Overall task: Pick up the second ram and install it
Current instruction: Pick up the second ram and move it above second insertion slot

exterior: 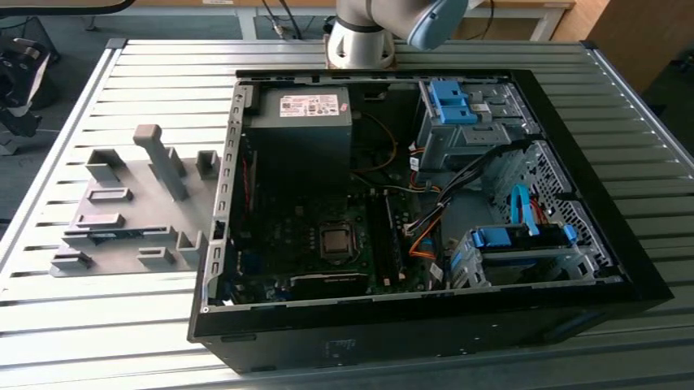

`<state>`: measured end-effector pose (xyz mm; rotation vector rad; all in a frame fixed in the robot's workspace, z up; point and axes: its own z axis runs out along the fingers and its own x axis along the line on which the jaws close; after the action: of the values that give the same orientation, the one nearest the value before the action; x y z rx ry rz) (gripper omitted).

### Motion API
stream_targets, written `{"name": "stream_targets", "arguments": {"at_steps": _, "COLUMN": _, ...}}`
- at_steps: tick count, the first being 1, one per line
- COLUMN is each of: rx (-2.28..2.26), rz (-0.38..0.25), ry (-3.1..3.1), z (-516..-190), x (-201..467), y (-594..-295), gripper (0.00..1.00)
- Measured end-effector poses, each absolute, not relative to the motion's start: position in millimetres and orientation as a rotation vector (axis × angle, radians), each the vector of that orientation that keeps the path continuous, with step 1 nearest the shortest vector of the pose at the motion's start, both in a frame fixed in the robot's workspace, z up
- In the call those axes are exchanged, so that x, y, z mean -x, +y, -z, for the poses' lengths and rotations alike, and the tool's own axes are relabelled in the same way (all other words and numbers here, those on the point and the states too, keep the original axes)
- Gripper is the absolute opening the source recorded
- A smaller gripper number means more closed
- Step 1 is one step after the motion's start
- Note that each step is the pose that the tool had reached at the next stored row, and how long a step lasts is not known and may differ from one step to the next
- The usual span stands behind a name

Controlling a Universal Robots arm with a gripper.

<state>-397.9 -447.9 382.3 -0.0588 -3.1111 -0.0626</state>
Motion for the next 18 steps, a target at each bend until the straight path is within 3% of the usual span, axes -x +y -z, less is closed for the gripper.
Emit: {"name": "stream_targets", "arguments": {"at_steps": 18, "rx": -0.150, "rz": 0.059, "ry": -3.105, "z": -381.9, "x": 397.9, "y": -448.0, "gripper": 0.11}}
